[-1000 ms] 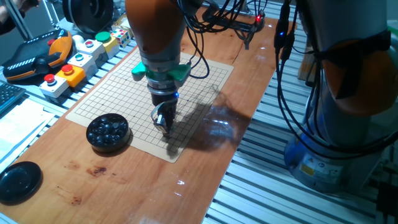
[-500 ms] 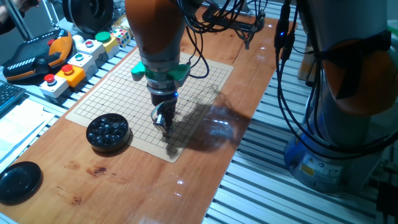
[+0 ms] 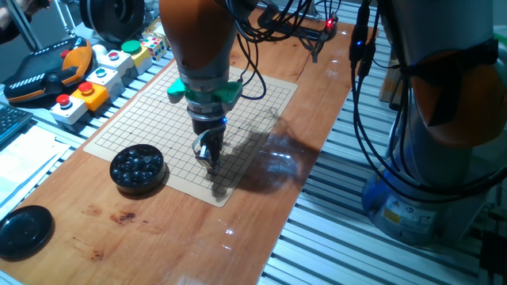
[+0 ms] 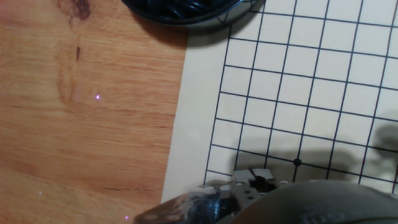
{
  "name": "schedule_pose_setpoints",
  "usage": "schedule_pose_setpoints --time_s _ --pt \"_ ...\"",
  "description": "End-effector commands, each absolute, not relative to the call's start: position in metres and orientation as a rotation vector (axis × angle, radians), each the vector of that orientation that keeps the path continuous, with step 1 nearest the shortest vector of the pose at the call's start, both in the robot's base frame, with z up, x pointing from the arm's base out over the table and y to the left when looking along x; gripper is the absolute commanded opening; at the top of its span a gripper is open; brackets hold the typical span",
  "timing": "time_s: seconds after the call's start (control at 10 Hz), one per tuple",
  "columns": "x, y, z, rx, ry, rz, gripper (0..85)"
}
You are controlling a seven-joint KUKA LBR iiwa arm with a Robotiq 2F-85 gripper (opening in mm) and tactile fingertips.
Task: Play the first move as black on the 3-4 point in the upper right corner of the Go board
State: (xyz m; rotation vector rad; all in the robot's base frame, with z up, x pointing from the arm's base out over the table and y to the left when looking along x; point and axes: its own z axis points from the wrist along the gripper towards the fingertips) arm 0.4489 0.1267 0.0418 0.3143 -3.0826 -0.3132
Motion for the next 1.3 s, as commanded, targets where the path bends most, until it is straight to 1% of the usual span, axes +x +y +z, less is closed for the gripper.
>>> schedule_pose_setpoints --time_s 0.0,0.5,0.8,1.2 --pt "0.4483 0.1267 0.0416 0.312 -3.082 -0.315 0.7" --pt "0.4472 0.1272 0.0409 0.317 -3.08 -0.32 1.7" --pt "0.4469 0.1273 0.0408 0.322 -3.088 -0.313 11.7" --pt "0.447 0.1274 0.0405 0.321 -3.096 -0.308 18.3"
